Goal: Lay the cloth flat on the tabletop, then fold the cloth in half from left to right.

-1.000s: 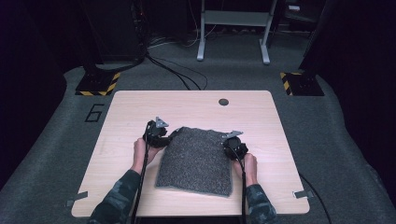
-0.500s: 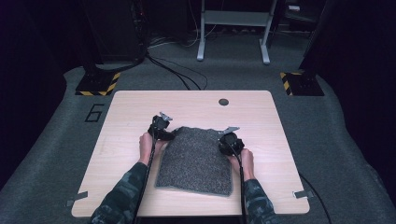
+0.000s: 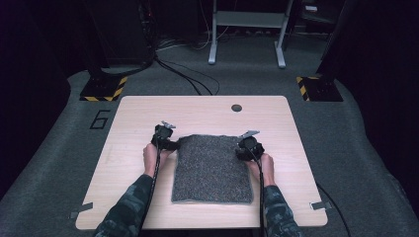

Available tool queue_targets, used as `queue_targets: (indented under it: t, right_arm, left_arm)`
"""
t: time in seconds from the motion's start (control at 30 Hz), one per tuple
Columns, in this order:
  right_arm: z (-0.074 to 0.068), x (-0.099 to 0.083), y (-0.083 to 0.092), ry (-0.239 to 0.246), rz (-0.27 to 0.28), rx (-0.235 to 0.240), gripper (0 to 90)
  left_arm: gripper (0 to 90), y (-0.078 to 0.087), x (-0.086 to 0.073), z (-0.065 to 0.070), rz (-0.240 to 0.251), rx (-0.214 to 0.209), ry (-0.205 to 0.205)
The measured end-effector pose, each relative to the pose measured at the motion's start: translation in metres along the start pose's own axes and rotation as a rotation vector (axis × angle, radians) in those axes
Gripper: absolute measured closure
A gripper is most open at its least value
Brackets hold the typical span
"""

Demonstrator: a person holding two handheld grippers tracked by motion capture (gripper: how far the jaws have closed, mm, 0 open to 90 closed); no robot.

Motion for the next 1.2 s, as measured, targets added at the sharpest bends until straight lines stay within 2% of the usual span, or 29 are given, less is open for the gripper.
queue_targets:
  t: [0.1, 0.17, 0.2, 0.23, 0.33, 0.4, 0.47, 0.5, 0.57, 0.67, 0.83, 0.93, 1.0, 1.2]
  right_arm:
    - [0.002, -0.001, -0.001, -0.022, 0.003, 0.006, 51.1]
    - [0.002, -0.002, 0.0, -0.036, -0.006, 0.007, 41.4]
    - [0.001, -0.001, 0.003, -0.054, 0.002, 0.033, 35.7]
    - [0.0, -0.001, 0.006, -0.071, 0.007, 0.048, 33.8]
    - [-0.004, 0.004, 0.028, -0.111, 0.052, 0.075, 29.1]
    - [-0.01, 0.005, 0.043, -0.104, 0.075, 0.092, 23.9]
    - [-0.019, 0.005, 0.056, -0.09, 0.094, 0.101, 20.0]
    - [-0.023, 0.005, 0.061, -0.088, 0.098, 0.104, 18.8]
    - [-0.04, 0.003, 0.074, -0.084, 0.114, 0.137, 15.7]
    - [-0.06, -0.001, 0.085, -0.048, 0.124, 0.167, 15.4]
    - [-0.098, -0.006, 0.098, 0.005, 0.153, 0.216, 15.0]
    - [-0.121, -0.01, 0.106, 0.009, 0.168, 0.254, 15.5]
    - [-0.132, -0.013, 0.108, 0.019, 0.164, 0.268, 15.7]
    - [-0.16, -0.017, 0.112, 0.082, 0.173, 0.29, 16.9]
  left_arm:
    - [32.3, 0.003, 0.001, -0.002, 0.023, -0.019, 0.02]
    - [26.4, 0.008, 0.002, -0.001, 0.046, -0.044, 0.043]
    - [24.6, 0.011, 0.003, -0.001, 0.059, -0.04, 0.042]
    - [22.3, 0.016, 0.005, -0.001, 0.077, -0.054, 0.044]
    - [16.4, 0.025, 0.007, 0.001, 0.11, -0.088, 0.059]
    - [14.9, 0.032, 0.009, 0.003, 0.126, -0.113, 0.056]
    - [13.6, 0.036, 0.011, 0.004, 0.142, -0.117, 0.058]
    - [13.1, 0.038, 0.011, 0.005, 0.134, -0.118, 0.056]
    - [12.2, 0.04, 0.013, 0.008, 0.15, -0.125, 0.05]
    - [12.1, 0.042, 0.014, 0.01, 0.149, -0.128, 0.043]
    - [11.4, 0.039, 0.014, 0.013, 0.154, -0.144, 0.058]
    - [10.9, 0.037, 0.015, 0.015, 0.159, -0.155, 0.069]
    - [10.8, 0.036, 0.014, 0.015, 0.152, -0.158, 0.051]
    - [10.9, 0.031, 0.015, 0.015, 0.153, -0.171, 0.063]
Point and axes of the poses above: each handheld gripper's, and its own axes: y roughly backward along the jaws, x roughly out of its top, z roughly to its right, the point moved 9 cm from there along -y, roughly forward along the jaws, and after that the axes turned 10 degrees about -x, right-handed, at the moved point
